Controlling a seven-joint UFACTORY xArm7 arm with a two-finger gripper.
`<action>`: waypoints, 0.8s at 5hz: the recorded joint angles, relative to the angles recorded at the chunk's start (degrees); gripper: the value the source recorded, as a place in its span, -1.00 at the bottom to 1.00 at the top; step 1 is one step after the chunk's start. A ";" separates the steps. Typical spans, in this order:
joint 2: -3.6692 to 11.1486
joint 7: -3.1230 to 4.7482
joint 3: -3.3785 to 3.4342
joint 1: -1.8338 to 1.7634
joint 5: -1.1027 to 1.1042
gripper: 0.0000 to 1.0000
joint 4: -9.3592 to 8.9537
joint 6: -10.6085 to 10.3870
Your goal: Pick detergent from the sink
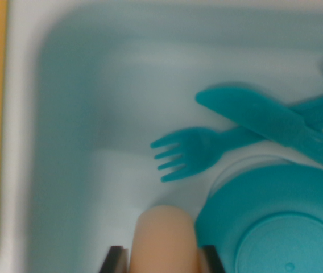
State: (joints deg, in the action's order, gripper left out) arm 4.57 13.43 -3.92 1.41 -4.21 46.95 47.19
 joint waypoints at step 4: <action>-0.13 -0.03 0.00 0.00 0.02 1.00 0.37 0.50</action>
State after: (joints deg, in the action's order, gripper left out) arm 4.44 13.40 -3.92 1.40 -4.18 47.33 47.69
